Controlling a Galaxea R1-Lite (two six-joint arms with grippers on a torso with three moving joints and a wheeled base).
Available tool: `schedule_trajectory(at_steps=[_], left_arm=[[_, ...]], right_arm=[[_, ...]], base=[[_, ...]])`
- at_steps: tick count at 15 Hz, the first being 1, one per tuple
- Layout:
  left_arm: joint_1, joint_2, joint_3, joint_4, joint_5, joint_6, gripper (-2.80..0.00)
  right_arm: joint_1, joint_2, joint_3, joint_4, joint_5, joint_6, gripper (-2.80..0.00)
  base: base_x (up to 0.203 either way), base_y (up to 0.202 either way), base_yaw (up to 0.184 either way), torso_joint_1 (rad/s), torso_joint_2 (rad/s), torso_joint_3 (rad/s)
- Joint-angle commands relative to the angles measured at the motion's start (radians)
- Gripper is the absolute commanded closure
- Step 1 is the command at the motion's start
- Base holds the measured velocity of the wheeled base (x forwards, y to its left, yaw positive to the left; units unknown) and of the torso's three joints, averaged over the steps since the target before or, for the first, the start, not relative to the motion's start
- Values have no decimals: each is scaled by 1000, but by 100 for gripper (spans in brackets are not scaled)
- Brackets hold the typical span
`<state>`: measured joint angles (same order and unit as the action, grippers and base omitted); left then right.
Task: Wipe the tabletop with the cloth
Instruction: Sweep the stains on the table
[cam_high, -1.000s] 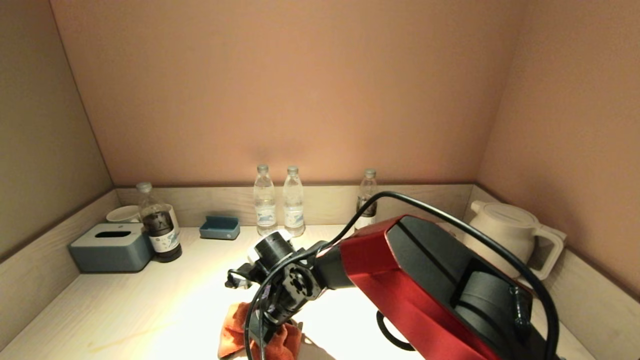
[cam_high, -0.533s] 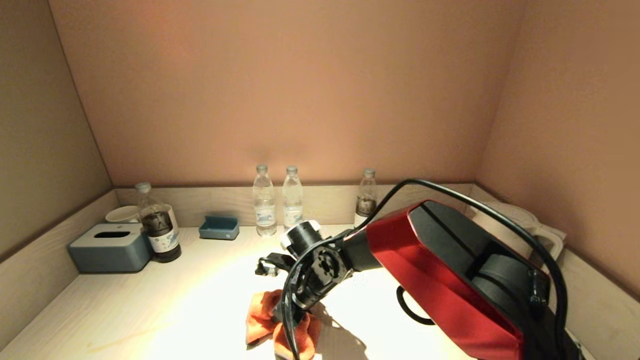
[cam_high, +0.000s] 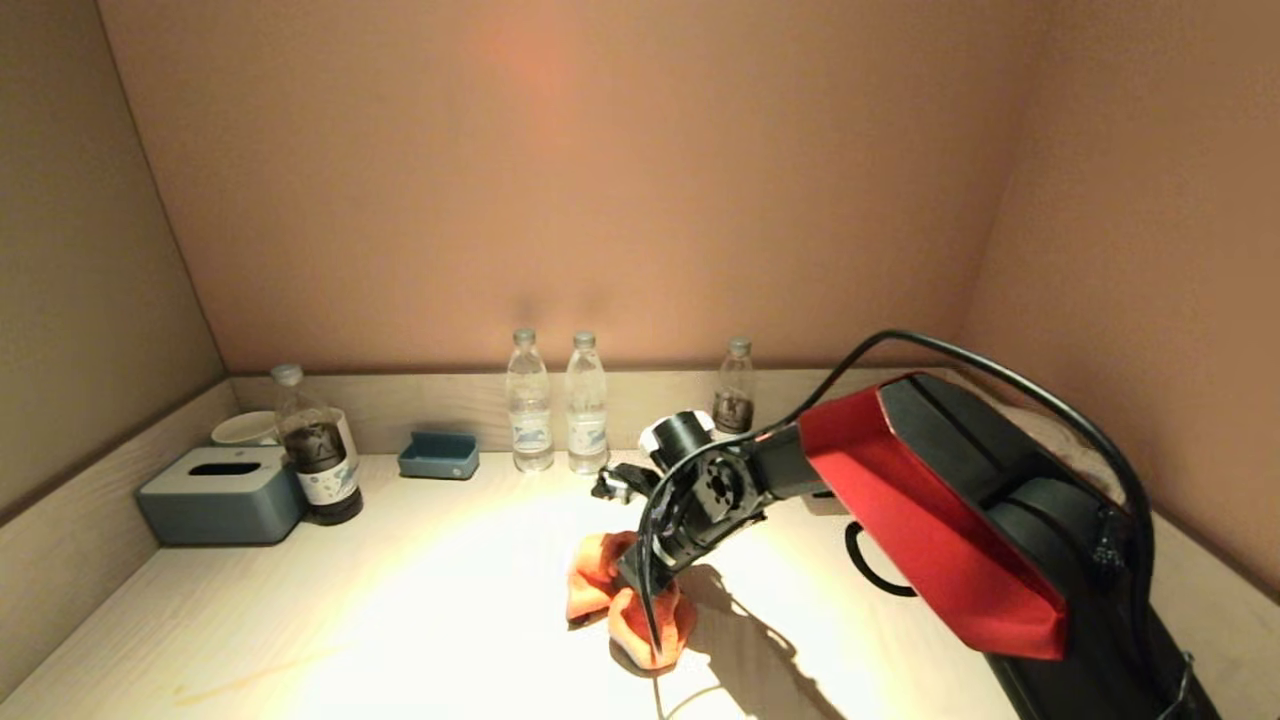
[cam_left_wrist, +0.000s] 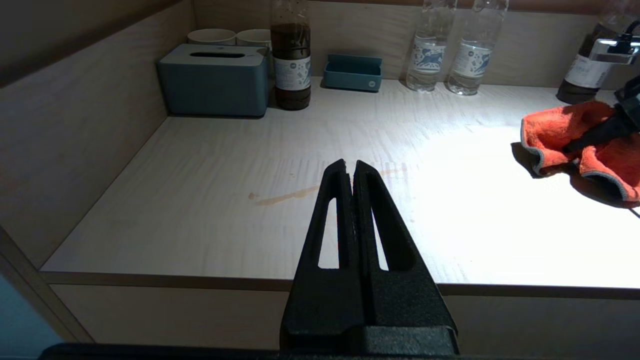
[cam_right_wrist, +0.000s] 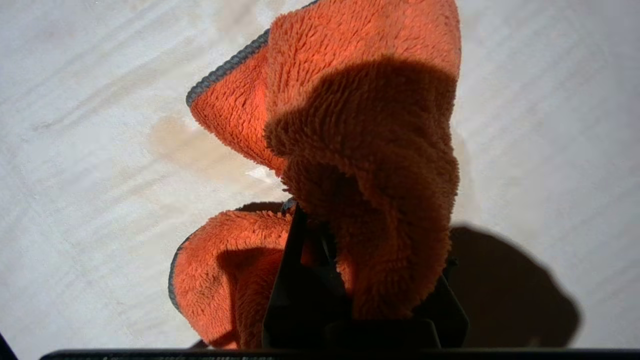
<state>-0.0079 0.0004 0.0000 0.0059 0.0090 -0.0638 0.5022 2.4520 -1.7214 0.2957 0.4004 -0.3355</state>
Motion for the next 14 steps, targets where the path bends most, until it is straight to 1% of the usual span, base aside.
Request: schedule_trajectory(at_steps=[1, 3, 6, 8, 10, 12, 14], left_arm=[[0, 0, 0, 0, 0, -1, 0], [0, 0, 0, 0, 0, -1, 0], [0, 0, 0, 0, 0, -1, 0], [0, 0, 0, 0, 0, -1, 0], [0, 0, 0, 0, 0, -1, 0], [0, 0, 0, 0, 0, -1, 0], [0, 0, 0, 0, 0, -1, 0]], right_arm=[[-52, -17, 9, 2, -15, -4, 0], [-70, -21, 17, 0, -18, -5, 0], [-139, -25, 36, -1, -48, -5, 0], [-158, -27, 48, -8, -48, -4, 0], [-160, -21, 56, -9, -64, -4, 0], [-155, -12, 56, -8, -104, 1, 0], [-138, -11, 65, -6, -175, 30, 0]], base=[[0, 0, 0, 0, 0, 0], [0, 0, 0, 0, 0, 0], [0, 0, 0, 0, 0, 0], [0, 0, 0, 0, 0, 0], [0, 0, 0, 0, 0, 0], [0, 0, 0, 0, 0, 0], [0, 0, 0, 0, 0, 0]])
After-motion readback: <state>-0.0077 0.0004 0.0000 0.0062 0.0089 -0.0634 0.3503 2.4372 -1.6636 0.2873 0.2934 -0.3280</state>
